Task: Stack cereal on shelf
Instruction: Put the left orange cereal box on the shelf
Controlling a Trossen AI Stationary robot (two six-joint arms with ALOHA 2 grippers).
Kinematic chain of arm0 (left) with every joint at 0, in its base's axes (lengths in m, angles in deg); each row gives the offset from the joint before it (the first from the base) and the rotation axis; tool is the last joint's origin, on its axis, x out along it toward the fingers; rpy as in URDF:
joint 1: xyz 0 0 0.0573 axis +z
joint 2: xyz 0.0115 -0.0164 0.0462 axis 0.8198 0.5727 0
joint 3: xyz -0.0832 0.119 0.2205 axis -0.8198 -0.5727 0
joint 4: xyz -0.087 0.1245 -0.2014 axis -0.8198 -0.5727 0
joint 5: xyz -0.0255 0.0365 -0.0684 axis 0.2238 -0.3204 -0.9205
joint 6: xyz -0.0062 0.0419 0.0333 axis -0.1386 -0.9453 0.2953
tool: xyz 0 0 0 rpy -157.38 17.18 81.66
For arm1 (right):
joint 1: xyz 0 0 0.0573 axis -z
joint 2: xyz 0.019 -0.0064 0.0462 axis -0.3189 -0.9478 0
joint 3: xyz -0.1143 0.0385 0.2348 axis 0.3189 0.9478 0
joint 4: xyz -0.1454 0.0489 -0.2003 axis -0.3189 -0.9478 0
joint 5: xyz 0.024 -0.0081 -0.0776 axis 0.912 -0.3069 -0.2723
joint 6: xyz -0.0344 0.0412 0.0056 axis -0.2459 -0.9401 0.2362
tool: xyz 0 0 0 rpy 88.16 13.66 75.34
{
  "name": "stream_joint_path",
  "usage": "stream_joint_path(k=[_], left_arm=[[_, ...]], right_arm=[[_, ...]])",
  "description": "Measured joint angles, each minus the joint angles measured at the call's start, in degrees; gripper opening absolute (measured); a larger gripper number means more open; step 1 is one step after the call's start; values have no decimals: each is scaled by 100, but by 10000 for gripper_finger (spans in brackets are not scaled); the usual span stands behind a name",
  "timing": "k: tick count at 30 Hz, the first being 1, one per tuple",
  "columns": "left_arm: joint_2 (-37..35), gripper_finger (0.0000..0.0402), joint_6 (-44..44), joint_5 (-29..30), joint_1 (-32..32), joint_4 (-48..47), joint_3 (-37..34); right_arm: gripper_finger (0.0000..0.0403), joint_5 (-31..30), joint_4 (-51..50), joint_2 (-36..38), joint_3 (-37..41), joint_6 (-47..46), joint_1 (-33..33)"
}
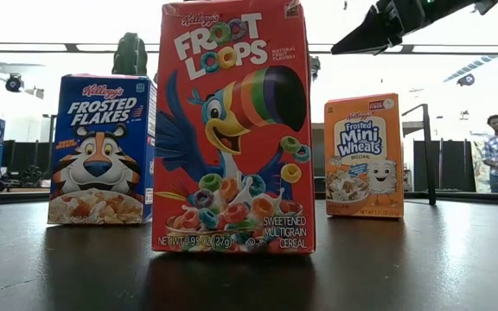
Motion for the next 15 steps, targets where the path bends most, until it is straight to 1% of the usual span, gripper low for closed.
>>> stream_joint_path(k=[2, 4, 9, 12, 15], left_arm=[[0, 23, -36, 214, 32, 370, -287], [0, 6, -123, 393, 67, 773, -527], [48, 7, -359, 530, 168, 1875, -820], [153, 3, -471, 530, 259, 2084, -833], [201, 1, -470, 563, 336, 2098, -808]], right_arm=[[9, 0, 0, 0, 0, 0, 0], [9, 0, 0, 0, 0, 0, 1], [9, 0, 0, 0, 0, 0, 1], [9, 0, 2, 0, 0, 1, 1], [9, -2, 2, 0, 0, 0, 1]])
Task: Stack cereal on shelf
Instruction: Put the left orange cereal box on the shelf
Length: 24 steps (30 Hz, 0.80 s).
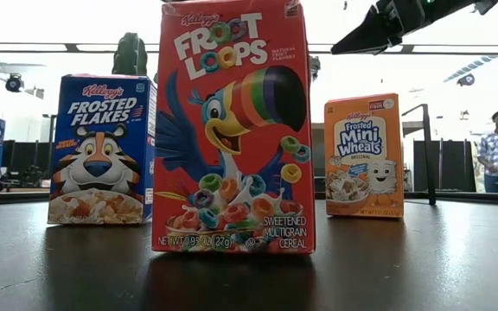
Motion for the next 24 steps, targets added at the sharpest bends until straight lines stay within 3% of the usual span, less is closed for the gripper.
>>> stream_joint_path(k=[5, 14, 24], left_arm=[[-14, 0, 39, 651, -27, -108, 2], [-480, 0, 524, 651, -480, -609, -136], [-1790, 0, 1022, 501, -1318, 712, -1756]], right_arm=[[9, 1, 0, 0, 0, -96, 0], [9, -5, 698, -489, 0, -34, 17], [9, -9, 1121, -1357, -707, 164, 510]])
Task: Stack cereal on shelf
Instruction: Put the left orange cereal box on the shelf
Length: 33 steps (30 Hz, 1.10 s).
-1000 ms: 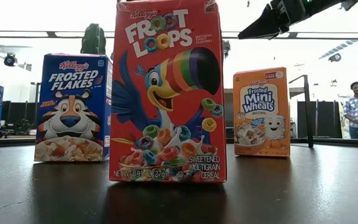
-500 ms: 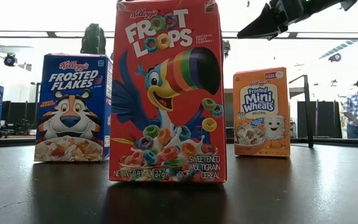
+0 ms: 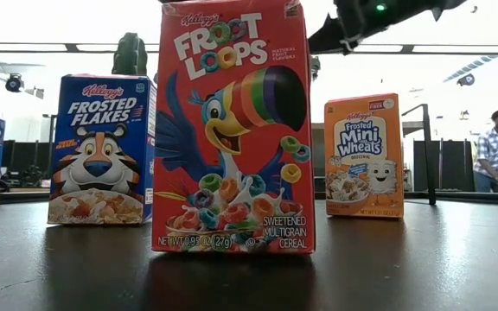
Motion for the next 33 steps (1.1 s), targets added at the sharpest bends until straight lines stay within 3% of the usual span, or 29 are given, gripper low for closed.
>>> stream_joint_path(k=[15, 27, 33], left_arm=[[-1470, 0, 146, 7, -242, 2243, -2061], [-1830, 0, 171, 7, -242, 2250, -2340], [-1821, 0, 167, 7, -242, 2249, -2340]], right_arm=[[9, -50, -347, -1323, -1847, 142, 921], [9, -472, -644, -1784, -2073, 167, 1060], [9, -1313, -674, -1797, -2023, 183, 1105]])
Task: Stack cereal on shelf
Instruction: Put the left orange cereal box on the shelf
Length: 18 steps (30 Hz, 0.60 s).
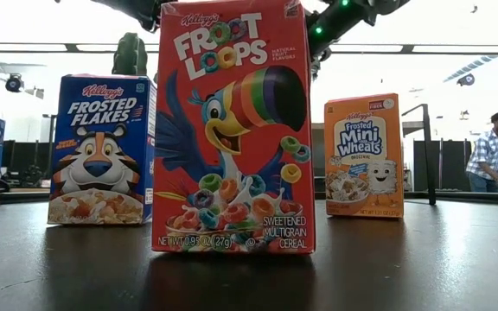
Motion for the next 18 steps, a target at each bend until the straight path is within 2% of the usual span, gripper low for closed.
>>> stream_joint_path(k=[11, 18], left_arm=[[2, 0, -2, 39, 0, -15, -42], [-3, 0, -32, 105, 0, -51, -66]], right_arm=[[9, -189, 196, -9, 13, -586, 264], [9, -189, 203, 129, -151, -599, 139]])
